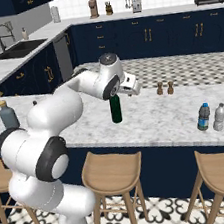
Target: Move the plastic bottles in the middle to the plastics group, and the glass bottles in the middle to the glass group.
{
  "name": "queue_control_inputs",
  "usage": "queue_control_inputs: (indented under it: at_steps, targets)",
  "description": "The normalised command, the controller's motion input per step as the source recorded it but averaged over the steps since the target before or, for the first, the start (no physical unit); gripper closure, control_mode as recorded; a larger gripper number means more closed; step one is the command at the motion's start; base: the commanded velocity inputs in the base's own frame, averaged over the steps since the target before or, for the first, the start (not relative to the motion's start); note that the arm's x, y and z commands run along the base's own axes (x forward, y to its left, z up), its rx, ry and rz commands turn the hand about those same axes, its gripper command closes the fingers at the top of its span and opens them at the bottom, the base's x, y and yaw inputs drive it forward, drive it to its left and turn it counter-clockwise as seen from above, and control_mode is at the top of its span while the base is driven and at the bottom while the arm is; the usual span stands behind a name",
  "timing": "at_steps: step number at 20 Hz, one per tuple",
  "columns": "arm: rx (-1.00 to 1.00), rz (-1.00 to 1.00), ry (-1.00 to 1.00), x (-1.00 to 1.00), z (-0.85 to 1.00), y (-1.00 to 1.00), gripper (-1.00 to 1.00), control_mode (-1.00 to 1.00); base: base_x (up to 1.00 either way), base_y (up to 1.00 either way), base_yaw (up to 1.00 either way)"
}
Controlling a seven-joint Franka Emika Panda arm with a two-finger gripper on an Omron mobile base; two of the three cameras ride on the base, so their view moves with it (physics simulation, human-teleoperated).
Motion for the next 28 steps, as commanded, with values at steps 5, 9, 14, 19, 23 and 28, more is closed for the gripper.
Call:
queue_control_inputs:
  at_steps: [5,9,14,19,23,28]
  targets:
    - [-0.1,0.1,0.0,0.0,0.15,0.49,-1.0,-1.0,0.0,0.0,0.0]
    - [-0.05,0.04,-0.05,-0.07,0.07,0.37,-1.0,-1.0,0.0,0.0,0.0]
    - [0.0,0.0,0.0,0.0,-0.03,0.18,-1.0,-1.0,0.0,0.0,0.0]
    - [0.02,-0.05,0.0,0.09,-0.01,0.0,-1.0,-1.0,0.0,0.0,0.0]
    - [0.08,-0.1,0.0,0.21,-0.01,0.06,-1.0,-1.0,0.0,0.0,0.0]
    - [0.08,-0.04,0.0,0.09,-0.13,0.18,-1.0,-1.0,0.0,0.0,0.0]
